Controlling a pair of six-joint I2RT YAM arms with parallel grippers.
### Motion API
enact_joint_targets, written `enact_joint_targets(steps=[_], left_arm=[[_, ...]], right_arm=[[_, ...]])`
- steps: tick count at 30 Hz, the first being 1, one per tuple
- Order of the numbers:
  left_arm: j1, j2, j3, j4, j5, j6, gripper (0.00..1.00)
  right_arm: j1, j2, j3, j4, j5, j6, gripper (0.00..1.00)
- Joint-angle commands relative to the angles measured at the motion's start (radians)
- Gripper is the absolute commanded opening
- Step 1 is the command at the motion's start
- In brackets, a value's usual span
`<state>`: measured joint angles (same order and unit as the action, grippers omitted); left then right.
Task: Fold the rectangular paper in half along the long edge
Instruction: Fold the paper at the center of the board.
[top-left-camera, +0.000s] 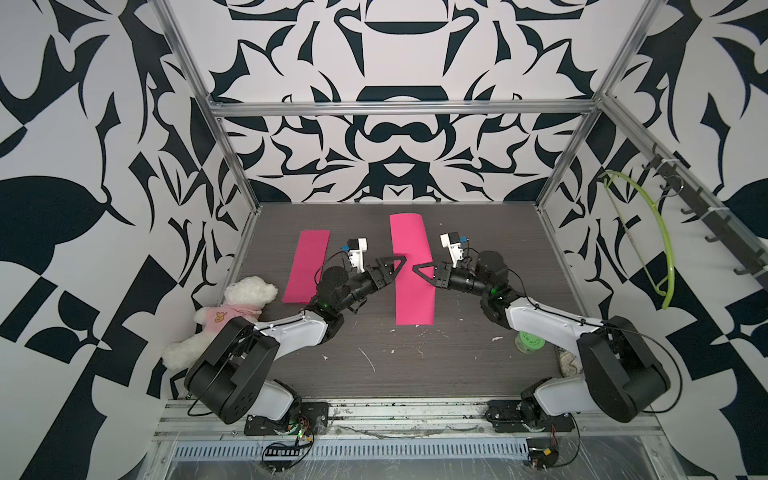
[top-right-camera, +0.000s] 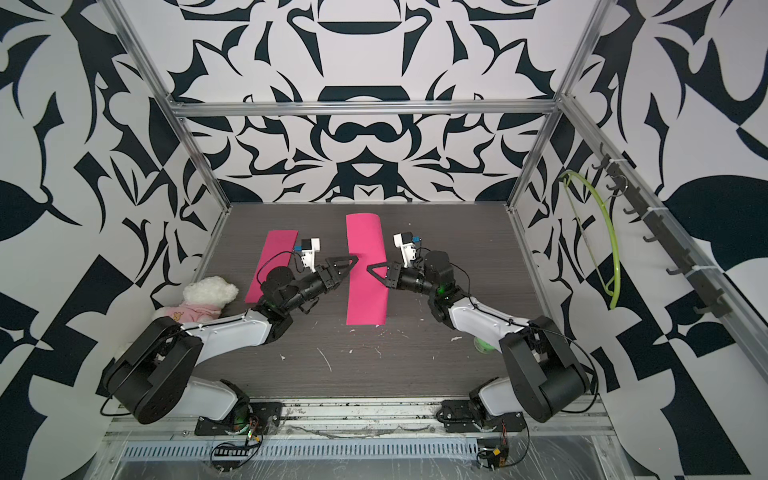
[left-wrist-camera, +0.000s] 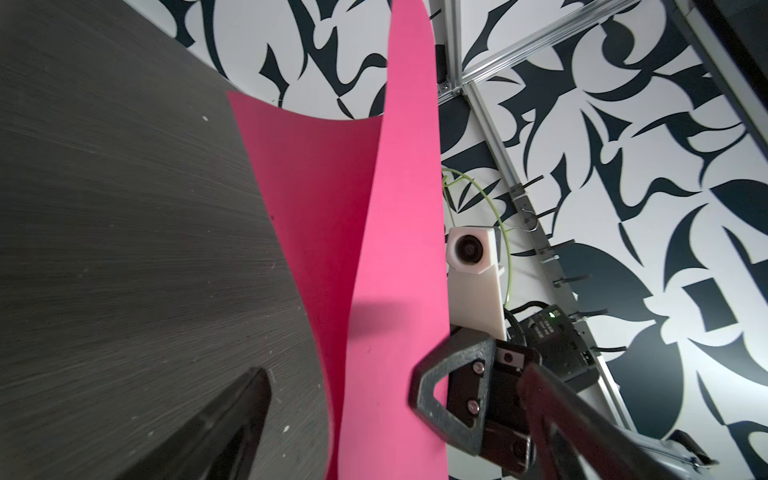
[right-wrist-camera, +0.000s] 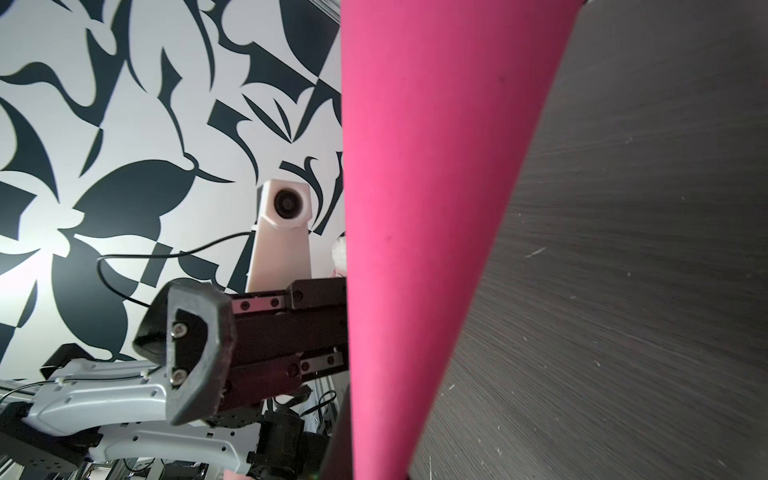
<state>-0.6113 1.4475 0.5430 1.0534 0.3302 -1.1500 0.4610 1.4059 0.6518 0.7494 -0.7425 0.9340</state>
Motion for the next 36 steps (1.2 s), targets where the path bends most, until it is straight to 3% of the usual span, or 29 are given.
enact_joint_targets(steps=[1,7,15,29,36], left_arm=[[-0.023,0.041,0.008,0.124,0.008,-0.043,0.94],[-0.031,0.126,0.0,0.352,-0.013,-0.127,0.57],[-0.033,0.182,0.012,0.386,0.01,-0.161,0.36],[-0.024,0.189,0.034,0.37,0.114,-0.158,0.26],[-0.022,0.205,0.055,0.372,0.13,-0.165,0.08]], right_arm=[[0.005,-0.025,0.02,0.134,-0.012,0.042,0.0],[0.006,-0.024,0.015,0.143,-0.02,0.045,0.0],[0.005,-0.028,0.013,0.133,-0.024,0.042,0.0],[0.005,-0.034,0.025,0.09,-0.036,0.027,0.0],[0.005,-0.036,0.022,0.087,-0.035,0.027,0.0]])
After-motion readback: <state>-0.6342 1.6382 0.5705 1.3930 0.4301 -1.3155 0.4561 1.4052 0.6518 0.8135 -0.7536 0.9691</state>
